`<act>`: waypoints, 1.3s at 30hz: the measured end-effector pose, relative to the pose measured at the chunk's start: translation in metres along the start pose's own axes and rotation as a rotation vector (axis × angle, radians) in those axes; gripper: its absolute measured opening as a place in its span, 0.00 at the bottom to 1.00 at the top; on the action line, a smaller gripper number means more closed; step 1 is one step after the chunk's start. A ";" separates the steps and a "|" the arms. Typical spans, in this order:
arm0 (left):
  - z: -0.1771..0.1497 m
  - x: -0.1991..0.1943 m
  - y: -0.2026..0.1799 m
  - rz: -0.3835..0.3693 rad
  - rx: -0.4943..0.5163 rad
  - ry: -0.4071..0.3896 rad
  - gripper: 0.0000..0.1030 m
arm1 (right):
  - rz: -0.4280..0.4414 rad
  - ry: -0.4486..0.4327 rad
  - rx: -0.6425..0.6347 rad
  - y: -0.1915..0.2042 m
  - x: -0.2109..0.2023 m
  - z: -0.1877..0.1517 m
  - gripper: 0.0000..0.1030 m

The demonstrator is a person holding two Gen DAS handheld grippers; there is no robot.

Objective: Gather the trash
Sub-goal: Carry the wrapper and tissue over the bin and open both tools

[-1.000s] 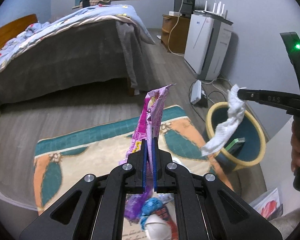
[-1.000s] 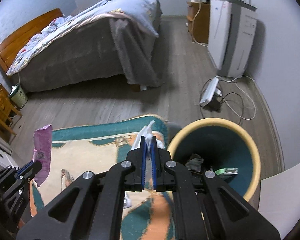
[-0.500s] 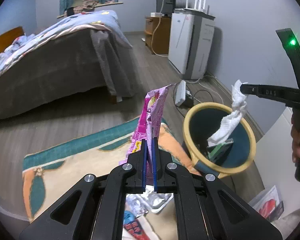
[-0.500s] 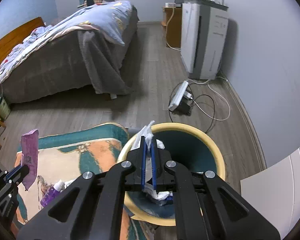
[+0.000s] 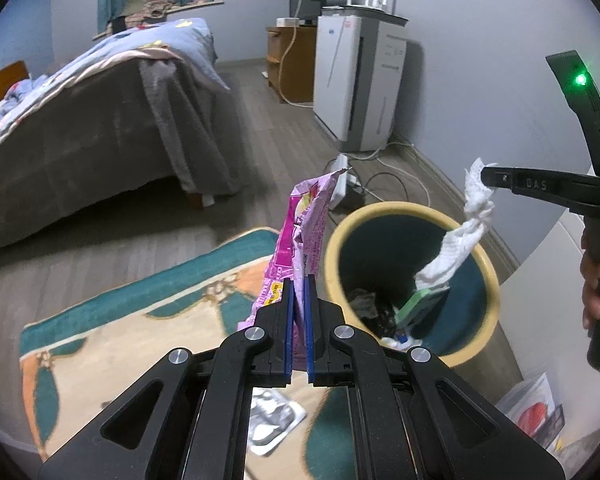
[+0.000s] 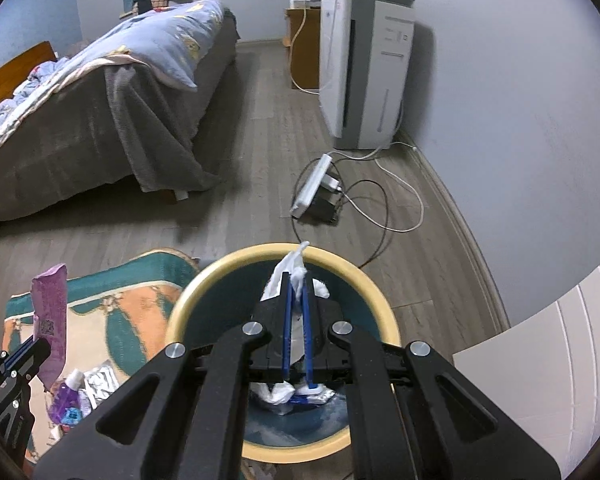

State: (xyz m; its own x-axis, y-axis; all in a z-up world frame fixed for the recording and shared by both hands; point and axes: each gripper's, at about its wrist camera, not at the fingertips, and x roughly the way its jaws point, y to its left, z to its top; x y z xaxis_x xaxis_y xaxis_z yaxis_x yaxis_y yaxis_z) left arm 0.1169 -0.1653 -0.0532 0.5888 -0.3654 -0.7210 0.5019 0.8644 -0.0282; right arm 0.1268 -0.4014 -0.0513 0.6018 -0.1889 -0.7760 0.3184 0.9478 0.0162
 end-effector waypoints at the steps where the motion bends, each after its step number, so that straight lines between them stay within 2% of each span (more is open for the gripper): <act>1: 0.000 0.003 -0.003 -0.004 0.006 0.002 0.05 | -0.003 0.003 0.005 -0.003 0.001 0.000 0.04; 6: -0.001 0.014 -0.022 -0.040 0.037 0.013 0.05 | -0.029 0.004 0.011 -0.014 0.003 -0.002 0.04; 10: -0.004 0.025 -0.038 -0.121 0.072 0.044 0.05 | -0.072 0.018 0.001 -0.019 0.007 -0.003 0.04; 19: -0.018 0.052 -0.068 -0.227 0.114 0.117 0.06 | -0.155 0.071 -0.005 -0.031 0.021 -0.012 0.04; 24: -0.028 0.068 -0.081 -0.254 0.146 0.167 0.06 | -0.214 0.150 -0.033 -0.031 0.035 -0.022 0.04; 27: -0.031 0.076 -0.089 -0.243 0.176 0.189 0.06 | -0.210 0.193 -0.032 -0.032 0.044 -0.029 0.04; 32: -0.027 0.080 -0.092 -0.218 0.194 0.166 0.06 | -0.163 0.159 -0.024 -0.029 0.042 -0.028 0.04; 39: -0.012 0.072 -0.089 -0.222 0.151 0.071 0.06 | -0.119 0.063 0.018 -0.033 0.028 -0.017 0.05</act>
State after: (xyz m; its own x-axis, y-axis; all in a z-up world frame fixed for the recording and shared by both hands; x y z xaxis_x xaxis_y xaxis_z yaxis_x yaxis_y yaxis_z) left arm 0.1071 -0.2643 -0.1102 0.4109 -0.5104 -0.7554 0.7056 0.7028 -0.0911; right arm 0.1208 -0.4332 -0.0849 0.5119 -0.2825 -0.8113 0.3985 0.9147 -0.0671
